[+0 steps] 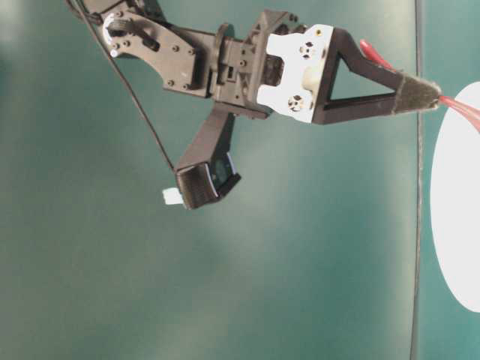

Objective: Scoop the yellow hexagonal prism block from the bowl with a spoon using the right arm.

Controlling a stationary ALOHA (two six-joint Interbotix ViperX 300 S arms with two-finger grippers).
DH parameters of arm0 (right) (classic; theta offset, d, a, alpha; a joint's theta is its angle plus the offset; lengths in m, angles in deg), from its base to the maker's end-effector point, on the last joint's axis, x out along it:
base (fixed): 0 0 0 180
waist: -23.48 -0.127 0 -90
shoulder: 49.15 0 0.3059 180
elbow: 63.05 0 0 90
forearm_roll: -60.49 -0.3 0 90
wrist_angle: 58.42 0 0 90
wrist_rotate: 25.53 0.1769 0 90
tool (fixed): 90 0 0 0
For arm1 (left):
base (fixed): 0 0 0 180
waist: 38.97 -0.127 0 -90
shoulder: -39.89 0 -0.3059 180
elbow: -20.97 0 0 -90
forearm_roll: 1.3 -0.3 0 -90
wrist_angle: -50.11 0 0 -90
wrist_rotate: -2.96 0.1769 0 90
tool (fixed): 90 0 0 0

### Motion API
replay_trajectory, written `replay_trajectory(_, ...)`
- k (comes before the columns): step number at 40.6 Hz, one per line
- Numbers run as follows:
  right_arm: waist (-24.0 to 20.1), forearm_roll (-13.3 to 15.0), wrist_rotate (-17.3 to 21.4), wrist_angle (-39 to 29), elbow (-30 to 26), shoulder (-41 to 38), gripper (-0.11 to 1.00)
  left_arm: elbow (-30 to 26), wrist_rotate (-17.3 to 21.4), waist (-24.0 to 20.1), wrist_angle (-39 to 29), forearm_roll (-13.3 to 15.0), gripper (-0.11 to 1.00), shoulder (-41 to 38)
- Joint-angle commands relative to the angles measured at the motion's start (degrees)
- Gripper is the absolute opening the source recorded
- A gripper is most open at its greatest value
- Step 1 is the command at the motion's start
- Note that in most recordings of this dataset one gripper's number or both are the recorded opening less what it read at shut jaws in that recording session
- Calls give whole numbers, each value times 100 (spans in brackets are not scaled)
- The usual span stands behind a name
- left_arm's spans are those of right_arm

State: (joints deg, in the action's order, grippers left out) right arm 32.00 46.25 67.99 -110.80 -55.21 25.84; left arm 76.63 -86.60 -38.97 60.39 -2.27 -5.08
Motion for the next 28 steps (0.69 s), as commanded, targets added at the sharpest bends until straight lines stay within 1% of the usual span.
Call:
replay_trajectory(1, -9, 26, 9, 35, -132, 53, 24, -167, 0, 9, 35, -18, 0, -9)
replay_trajectory(9, -9, 123, 18, 88, -132, -44, 24, -167, -9, 9, 35, -18, 0, 0)
replay_trajectory(28, -9, 132, -26, 387, -176, -255, 24, -167, -9, 9, 35, -18, 0, 18)
